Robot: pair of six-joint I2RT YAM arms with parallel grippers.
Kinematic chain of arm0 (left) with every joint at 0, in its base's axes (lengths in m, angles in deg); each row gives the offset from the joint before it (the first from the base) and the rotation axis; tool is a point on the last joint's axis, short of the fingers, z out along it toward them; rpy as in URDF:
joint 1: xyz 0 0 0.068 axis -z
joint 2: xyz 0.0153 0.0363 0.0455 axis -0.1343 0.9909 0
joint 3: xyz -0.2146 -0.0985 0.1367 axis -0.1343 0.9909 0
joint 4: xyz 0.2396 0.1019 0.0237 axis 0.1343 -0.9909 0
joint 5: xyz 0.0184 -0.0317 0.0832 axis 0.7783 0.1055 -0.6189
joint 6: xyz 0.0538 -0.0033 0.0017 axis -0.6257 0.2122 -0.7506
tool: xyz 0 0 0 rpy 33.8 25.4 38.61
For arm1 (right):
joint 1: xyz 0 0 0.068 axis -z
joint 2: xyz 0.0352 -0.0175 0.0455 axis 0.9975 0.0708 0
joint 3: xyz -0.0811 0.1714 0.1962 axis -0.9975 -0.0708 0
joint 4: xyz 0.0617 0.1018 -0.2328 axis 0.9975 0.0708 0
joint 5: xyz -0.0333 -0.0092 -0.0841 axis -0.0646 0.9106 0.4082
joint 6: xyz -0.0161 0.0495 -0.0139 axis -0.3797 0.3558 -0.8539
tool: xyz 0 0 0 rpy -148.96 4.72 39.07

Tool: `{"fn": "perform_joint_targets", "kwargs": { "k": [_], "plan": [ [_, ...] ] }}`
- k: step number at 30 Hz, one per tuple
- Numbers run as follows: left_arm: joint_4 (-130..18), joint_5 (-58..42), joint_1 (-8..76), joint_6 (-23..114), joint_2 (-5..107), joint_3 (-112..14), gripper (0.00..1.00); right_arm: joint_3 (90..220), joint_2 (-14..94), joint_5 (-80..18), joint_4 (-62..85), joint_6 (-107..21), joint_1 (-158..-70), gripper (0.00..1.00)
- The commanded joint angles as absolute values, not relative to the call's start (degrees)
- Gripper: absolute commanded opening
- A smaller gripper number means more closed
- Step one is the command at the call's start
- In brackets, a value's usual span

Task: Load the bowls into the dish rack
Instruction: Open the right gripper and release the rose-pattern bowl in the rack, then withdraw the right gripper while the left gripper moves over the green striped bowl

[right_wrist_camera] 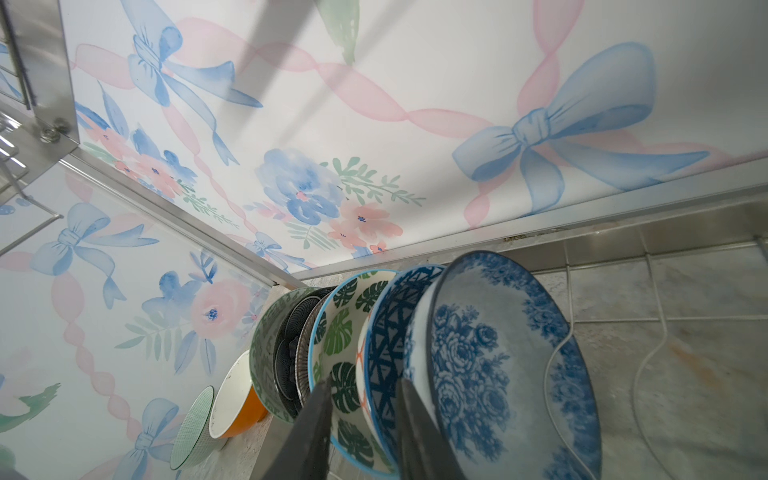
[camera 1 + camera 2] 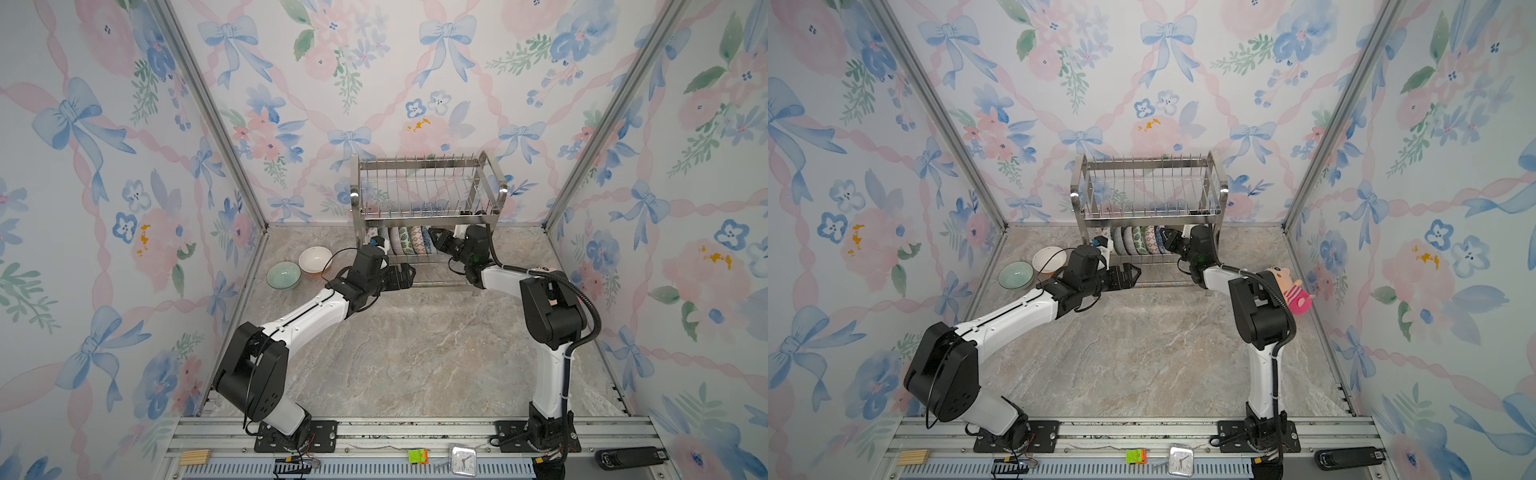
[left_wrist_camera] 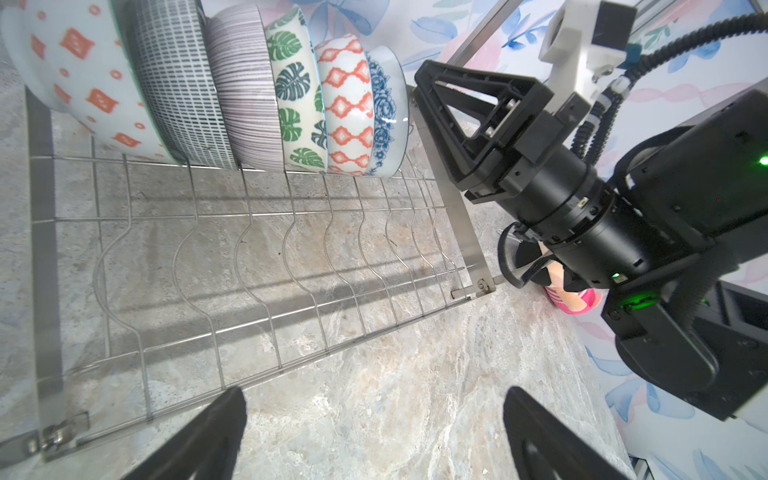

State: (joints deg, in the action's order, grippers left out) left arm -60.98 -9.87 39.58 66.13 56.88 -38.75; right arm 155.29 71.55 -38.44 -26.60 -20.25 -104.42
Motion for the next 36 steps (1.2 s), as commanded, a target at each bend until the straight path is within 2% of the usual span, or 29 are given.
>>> {"fn": "perform_joint_targets", "kwargs": {
  "k": [1,19,29,36],
  "plan": [
    [-62.2,-10.8,39.5,66.1,54.4,-37.5,0.98,153.5,68.3,-38.4,-26.7,-21.6,-105.0,0.31],
    [-69.3,-13.1,37.0,68.3,43.4,-30.4,0.98,137.2,54.1,-36.0,-26.8,-24.2,-108.8,0.38],
    [-73.5,-13.6,35.0,69.1,37.1,-26.5,0.98,133.1,50.5,-36.5,-25.7,-24.6,-110.6,0.41],
    [-77.6,-12.5,30.0,68.8,33.9,-25.8,0.98,129.3,48.2,-36.4,-26.3,-24.6,-112.8,0.44]
  ]
}}
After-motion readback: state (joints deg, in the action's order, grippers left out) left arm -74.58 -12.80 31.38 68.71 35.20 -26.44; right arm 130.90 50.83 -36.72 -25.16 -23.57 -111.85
